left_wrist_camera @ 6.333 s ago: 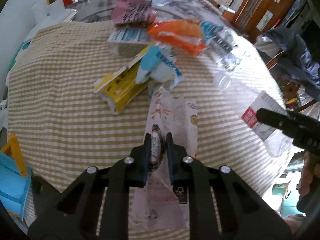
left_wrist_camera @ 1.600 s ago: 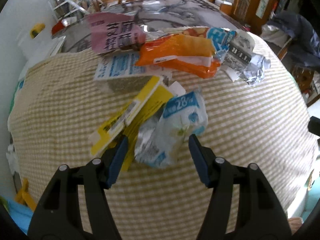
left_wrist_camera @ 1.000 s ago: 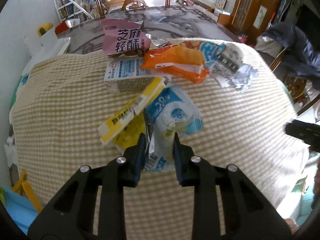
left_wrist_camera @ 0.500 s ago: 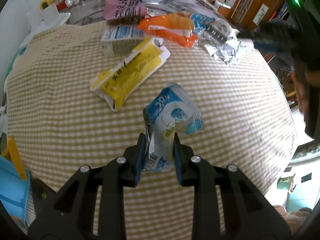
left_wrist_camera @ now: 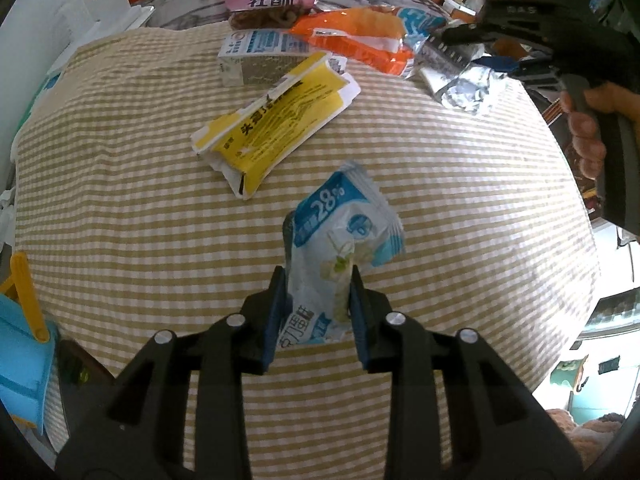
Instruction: Collect trash
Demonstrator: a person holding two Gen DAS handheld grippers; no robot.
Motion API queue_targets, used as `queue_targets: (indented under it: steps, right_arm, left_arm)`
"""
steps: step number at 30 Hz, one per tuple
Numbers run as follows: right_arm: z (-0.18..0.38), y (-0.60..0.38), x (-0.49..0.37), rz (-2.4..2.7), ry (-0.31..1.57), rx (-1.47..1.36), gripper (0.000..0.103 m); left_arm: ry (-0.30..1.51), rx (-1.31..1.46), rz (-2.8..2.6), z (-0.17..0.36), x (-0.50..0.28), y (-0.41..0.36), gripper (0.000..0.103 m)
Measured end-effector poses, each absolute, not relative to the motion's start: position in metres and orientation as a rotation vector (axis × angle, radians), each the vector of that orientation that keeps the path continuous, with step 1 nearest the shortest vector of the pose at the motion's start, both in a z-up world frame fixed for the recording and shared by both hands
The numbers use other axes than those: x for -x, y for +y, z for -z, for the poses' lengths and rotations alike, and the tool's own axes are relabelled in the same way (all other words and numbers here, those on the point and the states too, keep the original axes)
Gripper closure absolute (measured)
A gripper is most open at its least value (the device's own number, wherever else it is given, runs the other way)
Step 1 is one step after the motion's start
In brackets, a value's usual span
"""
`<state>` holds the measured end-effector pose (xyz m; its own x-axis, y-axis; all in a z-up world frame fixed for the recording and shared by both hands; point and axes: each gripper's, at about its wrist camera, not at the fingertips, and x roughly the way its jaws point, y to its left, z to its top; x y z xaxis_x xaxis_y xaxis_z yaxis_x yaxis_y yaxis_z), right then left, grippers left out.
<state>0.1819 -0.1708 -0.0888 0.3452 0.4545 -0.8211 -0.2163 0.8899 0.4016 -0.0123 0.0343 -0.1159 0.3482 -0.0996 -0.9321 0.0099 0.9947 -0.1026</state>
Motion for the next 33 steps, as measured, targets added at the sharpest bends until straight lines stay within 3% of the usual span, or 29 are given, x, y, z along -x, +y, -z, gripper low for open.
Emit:
queue_targets:
  steps: [10,15,18,33]
  right_arm:
    - [0.043,-0.189,-0.097,-0.459,0.959,-0.13,0.056]
    - [0.056,-0.193,-0.035,-0.388,0.936,-0.197,0.056]
    - [0.069,-0.187,-0.035,-0.397,1.012,-0.171,0.056]
    - [0.069,-0.186,-0.036,-0.377,1.004,-0.158,0.056]
  left_arm:
    - [1.209,0.073,0.074,0.116,0.003,0.034,0.058]
    - [1.215,0.086,0.06,0.118,-0.008,0.038,0.056]
    - [1.22,0.095,0.062,0.12,-0.014,0.039,0.053]
    - [1.186,0.074,0.076,0.106,-0.01,0.042,0.05]
